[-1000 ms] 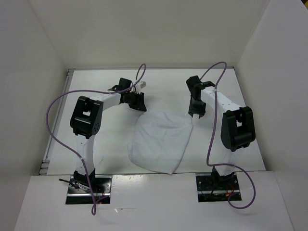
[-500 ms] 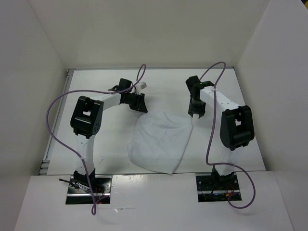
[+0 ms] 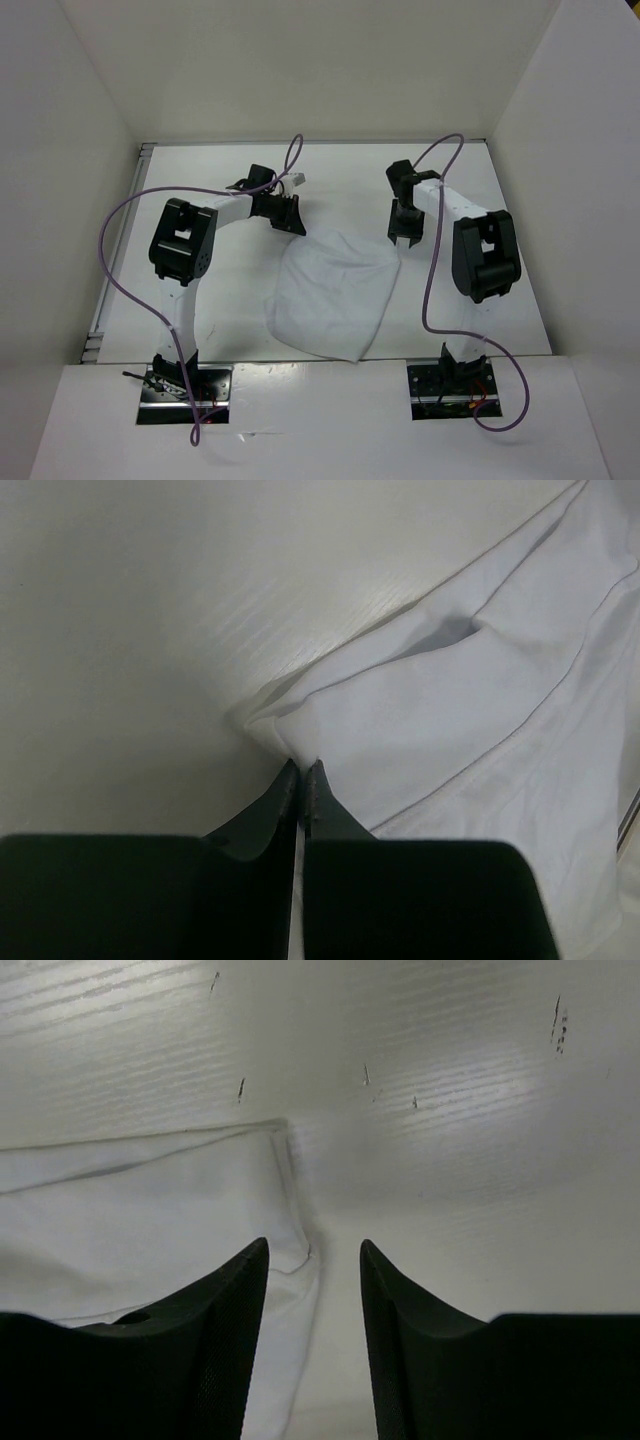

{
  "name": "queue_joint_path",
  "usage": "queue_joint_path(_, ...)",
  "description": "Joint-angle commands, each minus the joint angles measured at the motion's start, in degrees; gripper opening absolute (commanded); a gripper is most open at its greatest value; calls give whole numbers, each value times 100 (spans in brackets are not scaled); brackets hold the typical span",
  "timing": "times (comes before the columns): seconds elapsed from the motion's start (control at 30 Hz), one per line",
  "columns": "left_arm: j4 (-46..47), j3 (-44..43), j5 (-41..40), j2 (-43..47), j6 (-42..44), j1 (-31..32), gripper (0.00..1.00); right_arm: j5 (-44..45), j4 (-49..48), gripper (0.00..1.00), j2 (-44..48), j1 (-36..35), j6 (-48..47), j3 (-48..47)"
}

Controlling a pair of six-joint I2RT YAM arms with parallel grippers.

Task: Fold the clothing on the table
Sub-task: Flatten the skirt out

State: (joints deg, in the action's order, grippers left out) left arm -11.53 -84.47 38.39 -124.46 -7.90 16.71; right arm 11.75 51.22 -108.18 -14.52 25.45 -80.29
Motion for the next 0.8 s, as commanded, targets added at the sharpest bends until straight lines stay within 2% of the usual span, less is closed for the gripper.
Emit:
queue_joint_path(0.0,46,-27,-33,-104,87,25,0,-286,-507,47,-106,160,-163,-206)
queue_joint_path(0.23,-69,-26,-157,-52,192,25,0,-761,-876,47,-362,266,-295,-153)
queue_joint_path(0.53,-174,-79,-157,-104,192,25,0,-842,-877,38,-529,266,-295,-39)
queue_joint_path(0.63,-174,-132,-157,-157,192,25,0,-779,-877,22,-529,319,-347,83)
queue_joint_path(0.67,-174,-132,-217,-157,192,25,0,-779,-877,10,-529,319,-348,84)
queue_joint_path(0.77,-174,-184,-359,-210,-166,-114,0,-482,-877,0,-468,388,-348,137)
